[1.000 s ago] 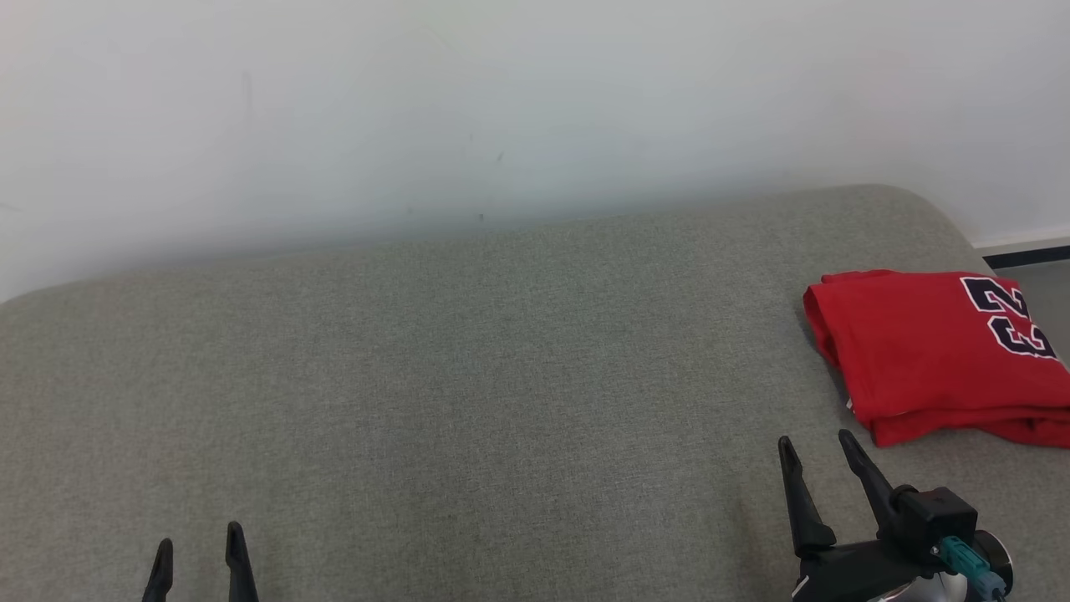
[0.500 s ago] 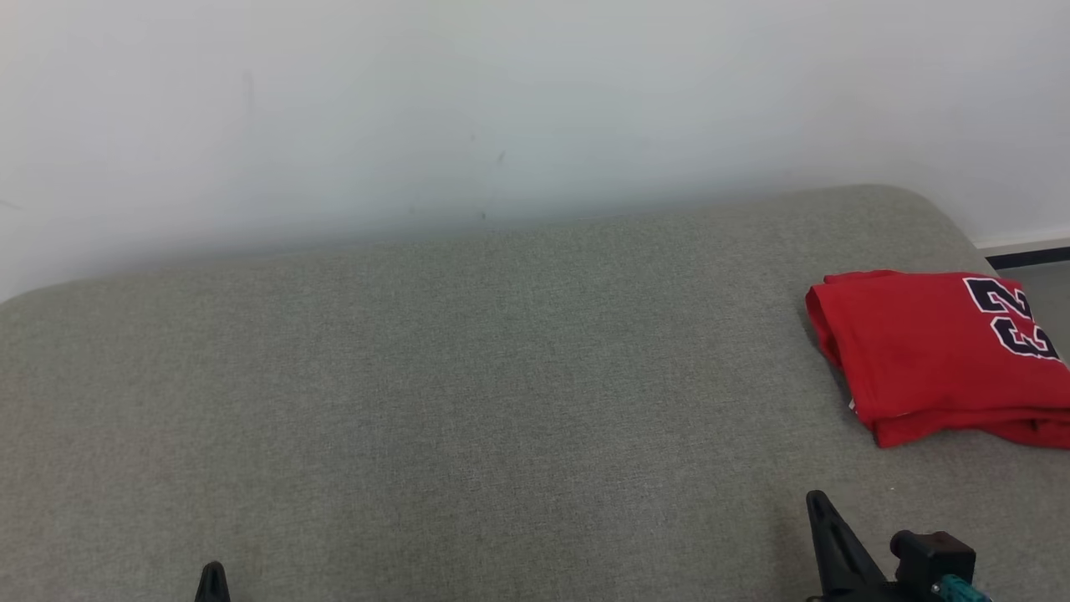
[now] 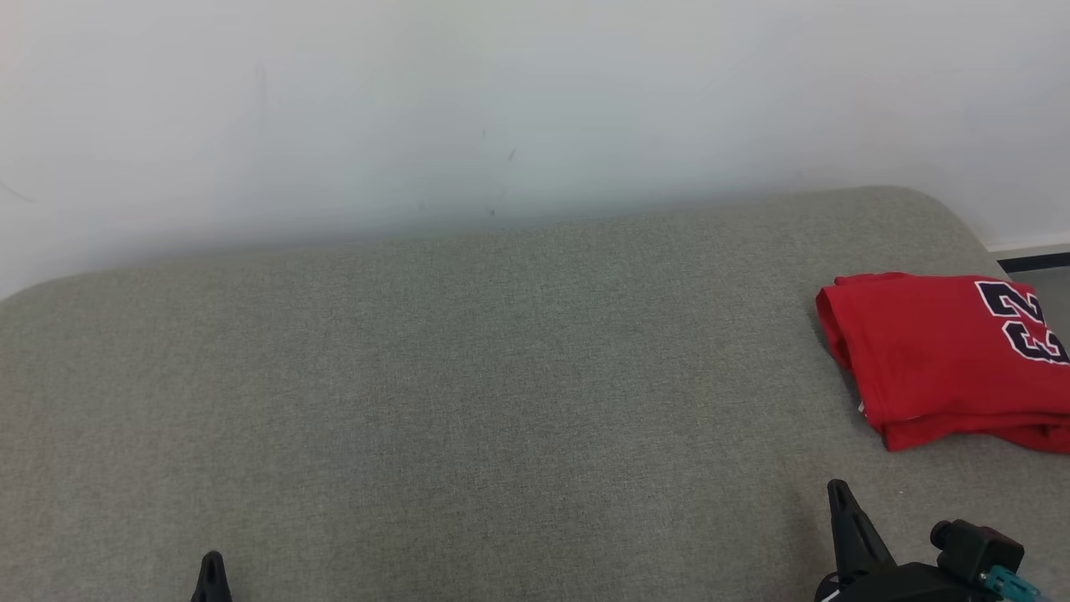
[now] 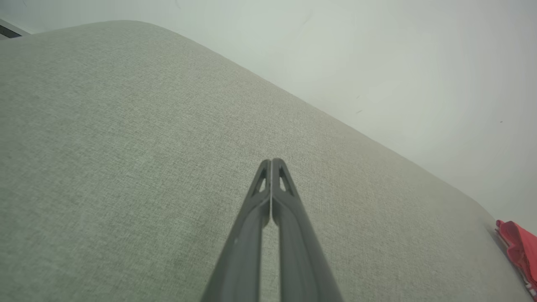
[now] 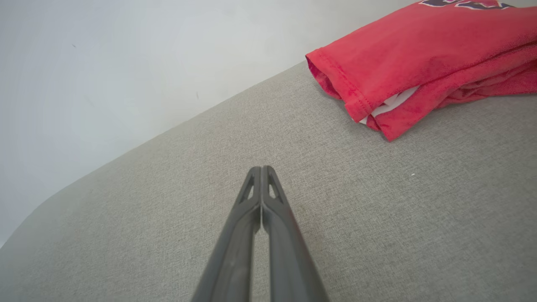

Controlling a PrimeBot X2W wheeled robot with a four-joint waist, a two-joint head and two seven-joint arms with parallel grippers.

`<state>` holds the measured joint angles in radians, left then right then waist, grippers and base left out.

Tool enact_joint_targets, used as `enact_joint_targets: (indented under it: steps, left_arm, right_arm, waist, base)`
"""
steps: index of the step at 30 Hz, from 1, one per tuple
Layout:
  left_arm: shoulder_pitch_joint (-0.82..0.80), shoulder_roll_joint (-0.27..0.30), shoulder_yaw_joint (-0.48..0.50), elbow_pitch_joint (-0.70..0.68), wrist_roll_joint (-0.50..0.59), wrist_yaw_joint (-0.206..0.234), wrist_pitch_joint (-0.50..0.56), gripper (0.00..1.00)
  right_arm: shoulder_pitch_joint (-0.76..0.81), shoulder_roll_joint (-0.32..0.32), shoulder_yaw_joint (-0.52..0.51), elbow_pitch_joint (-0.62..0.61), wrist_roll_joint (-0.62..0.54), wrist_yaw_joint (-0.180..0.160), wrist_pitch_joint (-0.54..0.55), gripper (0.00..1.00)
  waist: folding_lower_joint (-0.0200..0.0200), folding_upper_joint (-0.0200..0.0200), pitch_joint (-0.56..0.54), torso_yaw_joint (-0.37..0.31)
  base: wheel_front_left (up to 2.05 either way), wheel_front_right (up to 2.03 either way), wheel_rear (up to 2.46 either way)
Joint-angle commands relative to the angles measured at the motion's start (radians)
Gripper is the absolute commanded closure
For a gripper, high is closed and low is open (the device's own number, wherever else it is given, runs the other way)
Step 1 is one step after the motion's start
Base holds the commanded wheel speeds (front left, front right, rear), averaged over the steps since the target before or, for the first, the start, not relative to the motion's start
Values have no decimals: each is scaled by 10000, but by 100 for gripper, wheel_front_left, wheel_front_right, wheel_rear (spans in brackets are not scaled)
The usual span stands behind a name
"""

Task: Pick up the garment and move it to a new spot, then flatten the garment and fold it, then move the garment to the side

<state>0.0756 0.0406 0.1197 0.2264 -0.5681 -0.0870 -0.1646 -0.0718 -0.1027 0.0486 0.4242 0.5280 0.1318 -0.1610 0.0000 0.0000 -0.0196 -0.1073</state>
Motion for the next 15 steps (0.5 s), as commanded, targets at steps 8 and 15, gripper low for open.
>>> enact_joint_targets:
  steps: [8, 15]
  left_arm:
    - [-440, 61, -4, -100, -1363, -64, 341, 100]
    - [-598, 69, -9, -73, -2340, -101, 606, 100]
  right_arm:
    - [-258, 56, -238, -392, 1430, -4, 334, 100]
    - [-276, 105, -388, -549, 2432, -6, 591, 100]
  waist:
    - [0, 0, 17, 81]
    - [0, 0, 32, 152]
  base:
    - [0, 0, 0]
    - [0, 0, 0]
